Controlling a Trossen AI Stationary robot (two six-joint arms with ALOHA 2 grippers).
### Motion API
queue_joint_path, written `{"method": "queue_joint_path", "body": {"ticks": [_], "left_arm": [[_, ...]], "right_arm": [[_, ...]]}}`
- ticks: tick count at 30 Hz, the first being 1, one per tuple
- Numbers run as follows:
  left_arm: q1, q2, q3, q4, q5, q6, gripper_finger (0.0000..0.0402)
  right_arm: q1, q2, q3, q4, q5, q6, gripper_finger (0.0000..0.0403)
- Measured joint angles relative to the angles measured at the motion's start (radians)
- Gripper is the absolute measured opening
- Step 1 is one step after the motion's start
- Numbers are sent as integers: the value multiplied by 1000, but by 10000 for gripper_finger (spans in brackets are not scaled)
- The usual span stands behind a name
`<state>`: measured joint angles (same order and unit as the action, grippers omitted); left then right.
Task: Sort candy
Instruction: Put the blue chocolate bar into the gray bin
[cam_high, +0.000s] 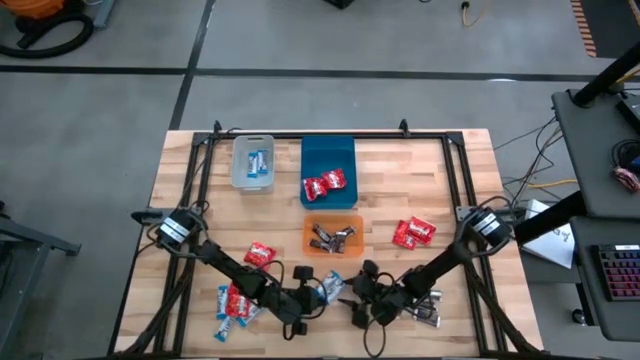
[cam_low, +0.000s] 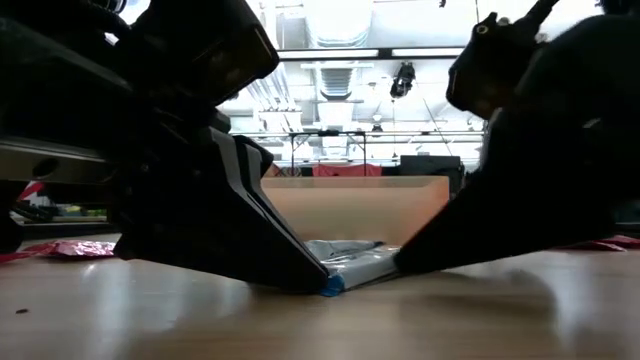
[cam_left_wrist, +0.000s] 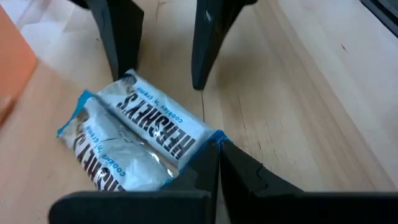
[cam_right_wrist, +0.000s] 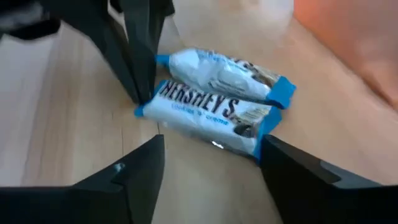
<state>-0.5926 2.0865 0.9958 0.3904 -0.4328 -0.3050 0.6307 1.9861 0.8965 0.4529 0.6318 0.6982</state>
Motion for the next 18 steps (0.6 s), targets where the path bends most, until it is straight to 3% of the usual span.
{"method": "queue_joint_path", "body": {"ticks": [9,14,18], "left_arm": [[0,2,-2,-8,2,-1,0],[0,3,-2,-8,3,-1,0],[0,3,-2,-8,3,-1,0]], "right_arm": [[-11,38,1,95,53,15,258],[-21,47,0,132,61,19,220],[-22,47,-1,132,72,19,164]]}}
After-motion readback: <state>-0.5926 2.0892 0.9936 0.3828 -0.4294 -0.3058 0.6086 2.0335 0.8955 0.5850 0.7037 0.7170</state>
